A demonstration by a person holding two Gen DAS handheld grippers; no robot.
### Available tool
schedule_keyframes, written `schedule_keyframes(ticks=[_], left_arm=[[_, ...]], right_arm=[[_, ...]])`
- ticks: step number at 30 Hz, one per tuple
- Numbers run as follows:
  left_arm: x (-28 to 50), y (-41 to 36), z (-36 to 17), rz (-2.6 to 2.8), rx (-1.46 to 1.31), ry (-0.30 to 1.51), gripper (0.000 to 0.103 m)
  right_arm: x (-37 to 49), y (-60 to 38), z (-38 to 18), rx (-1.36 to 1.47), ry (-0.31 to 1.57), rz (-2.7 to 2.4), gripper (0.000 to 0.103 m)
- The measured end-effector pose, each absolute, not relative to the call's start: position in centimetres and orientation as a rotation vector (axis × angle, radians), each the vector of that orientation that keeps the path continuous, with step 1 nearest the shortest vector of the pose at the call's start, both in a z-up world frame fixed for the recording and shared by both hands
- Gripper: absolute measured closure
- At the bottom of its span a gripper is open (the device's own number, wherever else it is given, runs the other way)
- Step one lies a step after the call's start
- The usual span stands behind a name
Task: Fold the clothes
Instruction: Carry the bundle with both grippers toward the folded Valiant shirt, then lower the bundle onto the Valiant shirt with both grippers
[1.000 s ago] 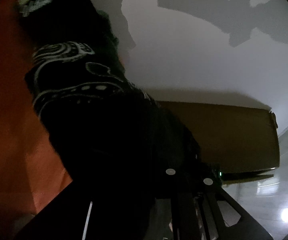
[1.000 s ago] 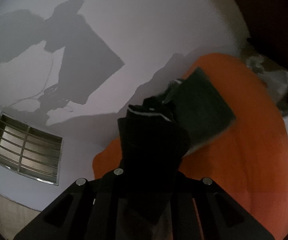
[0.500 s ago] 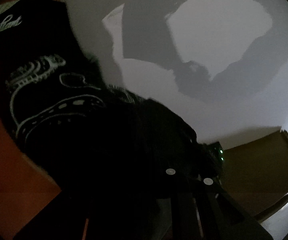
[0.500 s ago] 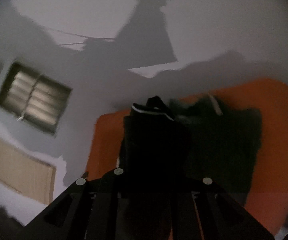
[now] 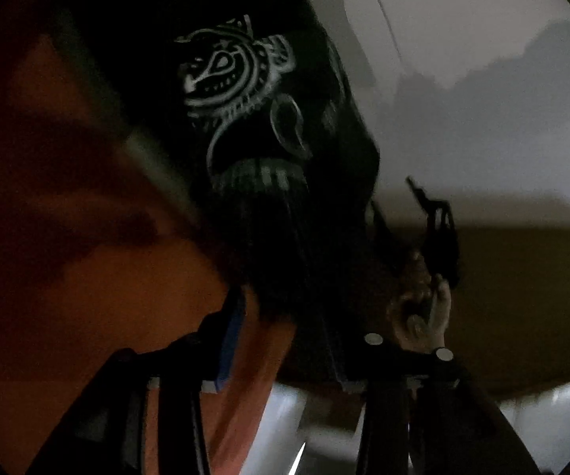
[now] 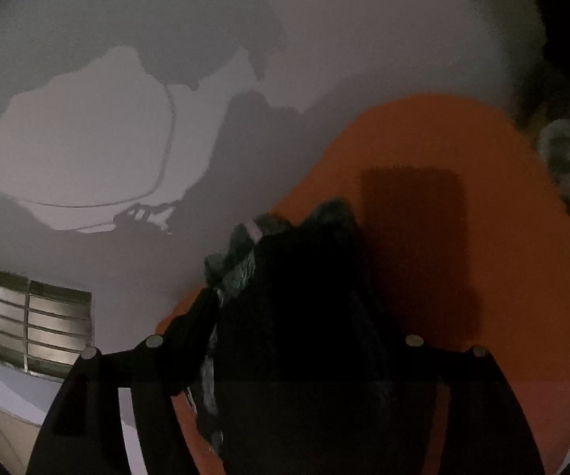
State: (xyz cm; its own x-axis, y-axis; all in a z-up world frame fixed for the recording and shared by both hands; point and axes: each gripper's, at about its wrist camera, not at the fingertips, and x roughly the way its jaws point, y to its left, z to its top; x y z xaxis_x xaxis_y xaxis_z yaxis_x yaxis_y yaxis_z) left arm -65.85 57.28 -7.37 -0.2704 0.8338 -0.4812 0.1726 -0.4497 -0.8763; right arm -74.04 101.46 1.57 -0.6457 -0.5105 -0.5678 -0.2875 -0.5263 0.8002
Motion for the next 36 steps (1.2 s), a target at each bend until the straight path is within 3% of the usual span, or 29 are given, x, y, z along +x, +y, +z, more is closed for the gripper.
schedule_keyframes(ticks=[4, 8, 12, 14, 16, 17, 18, 20, 23, 26, 28, 30, 31, 32, 33, 34, 36], left_arm=[[-68.2, 53.4, -3.3, 1.855, -1.571, -1.009, 0.061], [-78.0, 52.3, -3.3, 1.983, -1.589, -0.781, 0.059], [-82.8, 53.5, -3.3, 1.987, -1.589, -0.663, 0.057], [-83.7, 55.2, -3.8, 2.005, -1.618, -0.554, 0.057], [-83.8, 57.0, -4.4, 2.000, -1.640, -0.465, 0.059], [-84.0, 57.8, -4.1, 2.010, -1.624, -0.426, 0.077], [-83.9, 58.2, -4.0, 2.035, -1.609, -0.398, 0.087], [-84.0, 58.2, -3.8, 2.086, -1.600, -0.386, 0.093], [-83.2, 57.5, -3.8, 2.095, -1.594, -0.359, 0.093], [-82.2, 56.4, -3.3, 2.085, -1.614, -0.368, 0.081], [-81.3, 55.3, -1.2, 2.123, -1.627, -0.397, 0.081], [-79.4, 54.6, 1.8, 2.178, -1.549, -0.412, 0.079], [-78.3, 54.9, 2.8, 2.152, -1.519, -0.407, 0.075], [-77.2, 55.9, 3.1, 2.073, -1.534, -0.380, 0.063], [-76.2, 57.5, 2.9, 1.964, -1.578, -0.338, 0.057], [-75.2, 58.9, 2.6, 1.891, -1.609, -0.293, 0.057], [-74.0, 61.2, 1.2, 1.888, -1.637, -0.164, 0.058]], right_arm=[[-67.2, 99.0, 1.1, 1.309, -1.400, -2.281, 0.034], [-63.2, 95.1, -1.0, 1.451, -1.352, -2.278, 0.034], [-60.0, 91.9, -2.4, 1.406, -1.494, -2.325, 0.034], [-58.7, 91.2, -3.4, 1.366, -1.632, -2.324, 0.050], [-58.6, 90.9, -4.7, 1.309, -1.760, -2.294, 0.102], [-59.0, 90.8, -4.5, 1.326, -1.739, -2.335, 0.103], [-59.3, 90.7, -4.1, 1.331, -1.708, -2.384, 0.103], [-59.1, 90.7, -1.0, 1.252, -1.589, -2.537, 0.103], [-58.7, 91.0, 3.0, 1.195, -1.396, -2.749, 0.103], [-58.7, 92.3, 1.4, 1.352, -1.443, -2.679, 0.103], [-59.0, 92.4, 0.6, 1.376, -1.492, -2.563, 0.101], [-59.2, 91.4, 0.8, 1.382, -1.393, -2.571, 0.096], [-59.4, 90.7, 0.7, 1.395, -1.341, -2.583, 0.076], [-59.8, 90.1, 0.6, 1.424, -1.298, -2.598, 0.061], [-60.1, 89.6, 0.3, 1.441, -1.275, -2.607, 0.034], [-60.3, 89.3, -0.2, 1.439, -1.284, -2.608, 0.029], [-60.9, 89.1, -1.0, 1.461, -1.311, -2.612, 0.029]])
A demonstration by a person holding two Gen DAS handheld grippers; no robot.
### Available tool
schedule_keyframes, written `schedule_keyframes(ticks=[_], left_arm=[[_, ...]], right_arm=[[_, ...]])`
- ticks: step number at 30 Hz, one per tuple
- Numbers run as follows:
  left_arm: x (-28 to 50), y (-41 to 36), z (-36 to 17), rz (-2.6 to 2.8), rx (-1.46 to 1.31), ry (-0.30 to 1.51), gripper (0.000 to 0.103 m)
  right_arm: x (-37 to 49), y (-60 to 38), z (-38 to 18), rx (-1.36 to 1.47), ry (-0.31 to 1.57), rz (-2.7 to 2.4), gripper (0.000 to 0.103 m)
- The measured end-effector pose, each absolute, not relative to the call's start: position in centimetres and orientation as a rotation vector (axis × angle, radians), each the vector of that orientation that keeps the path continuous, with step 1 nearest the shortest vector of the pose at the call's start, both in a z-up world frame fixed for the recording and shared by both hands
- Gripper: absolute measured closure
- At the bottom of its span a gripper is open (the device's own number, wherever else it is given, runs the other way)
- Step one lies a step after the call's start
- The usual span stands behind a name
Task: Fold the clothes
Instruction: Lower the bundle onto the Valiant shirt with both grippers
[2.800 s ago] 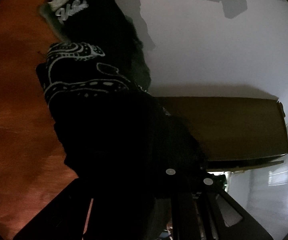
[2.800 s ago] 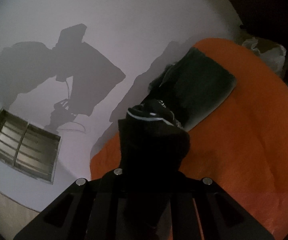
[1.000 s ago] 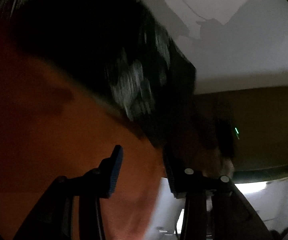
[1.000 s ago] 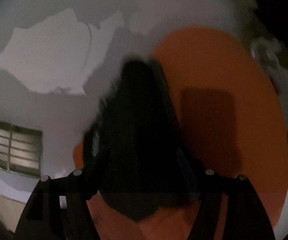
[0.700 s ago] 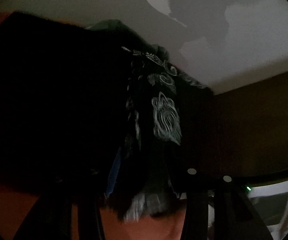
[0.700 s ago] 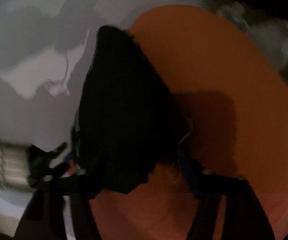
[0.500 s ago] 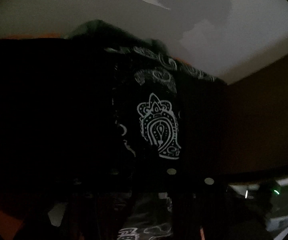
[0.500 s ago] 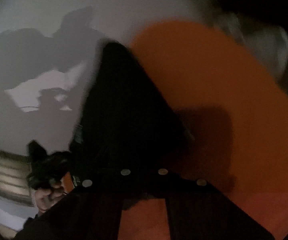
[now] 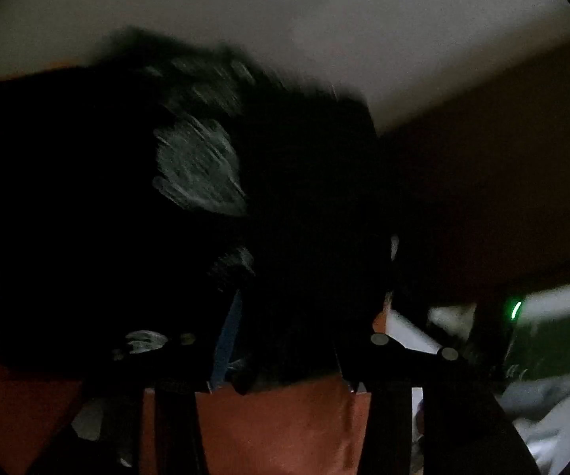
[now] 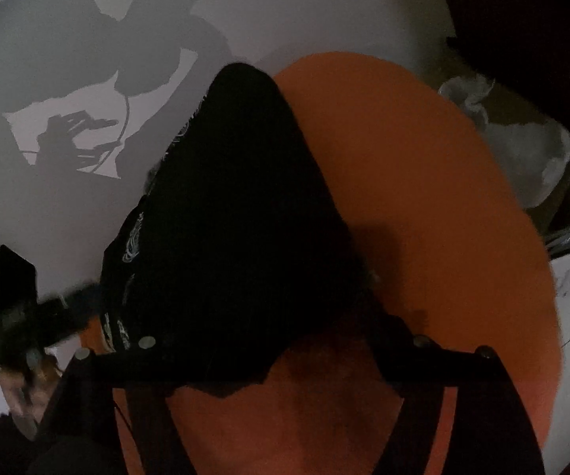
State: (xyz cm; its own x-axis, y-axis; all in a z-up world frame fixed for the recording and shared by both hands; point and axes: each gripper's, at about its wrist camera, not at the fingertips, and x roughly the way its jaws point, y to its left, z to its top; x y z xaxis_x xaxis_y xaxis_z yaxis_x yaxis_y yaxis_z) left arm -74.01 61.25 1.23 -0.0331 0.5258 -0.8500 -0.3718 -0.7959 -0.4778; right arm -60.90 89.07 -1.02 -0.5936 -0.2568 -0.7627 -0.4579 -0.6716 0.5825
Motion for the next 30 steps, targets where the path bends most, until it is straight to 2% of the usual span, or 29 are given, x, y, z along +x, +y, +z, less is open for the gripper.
schedule_keyframes(ticks=[2, 3, 4, 5, 6, 8, 10, 13, 18, 19, 23, 24, 25, 27, 29, 30], left_arm=[[-73.7, 62.6, -0.5, 1.920, -1.666, -0.067, 0.062], [-73.7, 63.0, -1.3, 1.946, -1.678, -0.024, 0.086], [-73.9, 62.6, -1.6, 1.964, -1.691, -0.035, 0.096], [-74.2, 61.8, -1.7, 1.964, -1.707, -0.096, 0.098], [-74.5, 61.0, -1.7, 1.963, -1.721, -0.156, 0.101], [-74.9, 59.1, -1.4, 1.979, -1.730, -0.256, 0.102], [-74.7, 59.0, -1.6, 1.986, -1.695, -0.174, 0.101], [-74.0, 59.8, -2.2, 1.999, -1.653, -0.036, 0.100], [-74.0, 59.0, -1.3, 1.973, -1.702, -0.059, 0.101], [-74.0, 58.7, -0.8, 1.977, -1.710, -0.055, 0.101], [-74.5, 58.9, 3.2, 2.026, -1.595, -0.048, 0.099], [-74.7, 59.3, 4.3, 2.033, -1.548, -0.057, 0.095], [-75.0, 60.0, 5.2, 2.038, -1.499, -0.079, 0.090], [-75.9, 61.8, 5.6, 2.051, -1.407, -0.135, 0.060], [-76.7, 63.4, 3.4, 2.105, -1.359, -0.130, 0.052], [-77.0, 63.9, 2.0, 2.150, -1.387, -0.077, 0.053]], right_arm=[[-61.4, 89.2, -1.7, -1.336, 1.188, 2.384, 0.030], [-61.6, 89.3, -1.8, -1.325, 1.158, 2.382, 0.036], [-61.8, 89.2, -1.9, -1.329, 1.117, 2.381, 0.059], [-61.8, 89.2, -1.9, -1.342, 1.062, 2.377, 0.073], [-61.8, 89.2, -1.6, -1.354, 1.003, 2.376, 0.102], [-61.3, 89.3, 0.2, -1.308, 0.965, 2.423, 0.102], [-61.0, 88.8, 1.8, -1.277, 0.910, 2.464, 0.102], [-61.9, 88.9, 0.2, -1.343, 0.812, 2.424, 0.102], [-62.7, 90.3, -2.2, -1.436, 0.764, 2.280, 0.101], [-63.0, 90.3, -2.0, -1.460, 0.751, 2.269, 0.098], [-62.0, 89.6, 1.6, -1.353, 0.876, 2.398, 0.090], [-61.9, 89.3, 2.5, -1.313, 0.910, 2.441, 0.083], [-62.4, 89.0, 3.3, -1.267, 0.938, 2.492, 0.081], [-64.1, 88.3, 3.8, -1.189, 1.011, 2.594, 0.078], [-67.0, 87.4, 1.9, -1.215, 1.057, 2.587, 0.078], [-68.2, 87.0, 0.4, -1.253, 1.059, 2.564, 0.078]])
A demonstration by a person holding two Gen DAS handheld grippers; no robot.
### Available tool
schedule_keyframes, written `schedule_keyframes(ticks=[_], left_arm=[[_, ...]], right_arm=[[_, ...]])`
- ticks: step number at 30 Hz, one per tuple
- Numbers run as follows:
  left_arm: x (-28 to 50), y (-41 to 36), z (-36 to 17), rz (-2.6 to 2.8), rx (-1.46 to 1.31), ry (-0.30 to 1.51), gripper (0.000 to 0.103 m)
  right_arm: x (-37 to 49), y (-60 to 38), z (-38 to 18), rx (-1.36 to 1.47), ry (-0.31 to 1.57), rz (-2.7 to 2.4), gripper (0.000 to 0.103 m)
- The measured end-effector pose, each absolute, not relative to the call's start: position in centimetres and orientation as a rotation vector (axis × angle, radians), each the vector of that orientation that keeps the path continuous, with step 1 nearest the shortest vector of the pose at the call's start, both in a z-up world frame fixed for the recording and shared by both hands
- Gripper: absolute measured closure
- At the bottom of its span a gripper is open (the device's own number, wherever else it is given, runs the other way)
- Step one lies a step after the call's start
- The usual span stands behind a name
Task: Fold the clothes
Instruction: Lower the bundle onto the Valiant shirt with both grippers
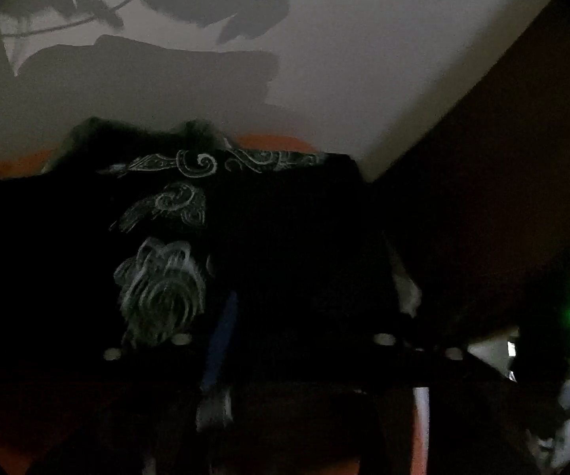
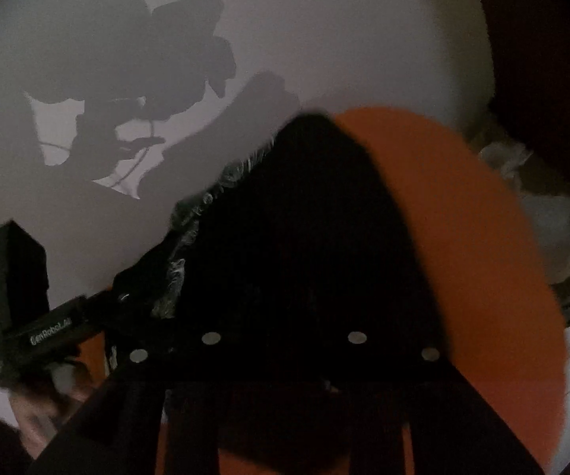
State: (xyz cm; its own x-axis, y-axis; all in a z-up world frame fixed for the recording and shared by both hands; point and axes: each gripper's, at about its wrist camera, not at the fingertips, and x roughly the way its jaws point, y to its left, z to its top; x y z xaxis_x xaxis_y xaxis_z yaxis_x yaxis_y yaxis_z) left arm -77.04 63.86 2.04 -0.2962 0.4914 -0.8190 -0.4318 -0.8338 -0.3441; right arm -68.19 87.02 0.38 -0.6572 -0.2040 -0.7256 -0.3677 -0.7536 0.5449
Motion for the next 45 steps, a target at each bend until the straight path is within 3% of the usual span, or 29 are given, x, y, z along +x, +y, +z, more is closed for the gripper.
schedule_keyframes(ticks=[1, 3, 7, 9, 10, 13, 14, 16, 17, 21, 23, 27, 30, 35, 39, 42, 44, 45], left_arm=[[-77.6, 64.3, 0.3, 2.176, -1.427, -0.010, 0.056], [-78.3, 64.6, -0.7, 2.200, -1.428, 0.078, 0.075], [-78.7, 63.8, 2.3, 2.242, -1.335, 0.057, 0.070], [-79.0, 63.2, 3.7, 2.253, -1.317, 0.018, 0.053], [-79.4, 63.3, 3.6, 2.237, -1.344, 0.006, 0.050], [-81.0, 63.7, 0.5, 2.220, -1.453, 0.062, 0.051], [-81.6, 63.8, -0.8, 2.218, -1.476, 0.068, 0.056], [-81.6, 63.1, -1.6, 2.232, -1.455, 0.041, 0.057], [-81.3, 62.6, -1.5, 2.247, -1.444, 0.033, 0.057], [-80.6, 60.6, -0.9, 2.265, -1.433, -0.076, 0.058], [-80.7, 59.8, -1.2, 2.262, -1.445, -0.104, 0.058], [-80.0, 58.2, -0.7, 2.247, -1.460, -0.115, 0.057], [-80.3, 56.4, -0.6, 2.230, -1.477, -0.135, 0.058], [-77.4, 53.2, 1.0, 2.164, -1.450, -0.209, 0.057], [-75.0, 53.7, -0.8, 2.127, -1.537, -0.156, 0.057], [-74.5, 53.6, -1.7, 2.113, -1.612, -0.161, 0.058], [-75.1, 53.9, -0.2, 2.131, -1.556, -0.152, 0.058], [-75.4, 54.1, 0.8, 2.144, -1.519, -0.139, 0.057]], right_arm=[[-69.2, 86.6, -1.0, -1.305, 1.026, 2.540, 0.078], [-71.1, 85.6, -3.2, -1.416, 0.887, 2.509, 0.078], [-71.6, 85.4, 2.2, -1.308, 0.712, 2.673, 0.078], [-73.3, 86.6, 3.2, -1.261, 0.666, 2.645, 0.078], [-74.1, 87.2, 3.7, -1.237, 0.643, 2.631, 0.078], [-78.8, 89.2, 1.9, -1.306, 0.735, 2.577, 0.078], [-80.5, 89.6, 0.4, -1.396, 0.760, 2.519, 0.079], [-83.1, 90.4, -2.8, -1.561, 0.865, 2.379, 0.091], [-83.5, 90.7, -3.0, -1.571, 0.884, 2.354, 0.092], [-83.4, 90.9, 0.7, -1.409, 0.804, 2.463, 0.090], [-83.4, 91.0, 2.3, -1.315, 0.732, 2.503, 0.083], [-85.4, 90.7, -1.2, -1.599, 0.696, 2.365, 0.080], [-83.2, 90.5, 2.5, -1.437, 0.719, 2.489, 0.080], [-72.0, 85.8, 8.2, -1.185, 0.721, 2.562, 0.080], [-66.2, 78.1, 4.4, -1.227, 0.831, 2.614, 0.080], [-66.5, 73.2, -2.5, -1.615, 0.670, 2.427, 0.082], [-65.9, 72.4, -4.2, -1.712, 0.750, 2.366, 0.086], [-65.5, 72.5, -3.0, -1.624, 0.804, 2.434, 0.086]])
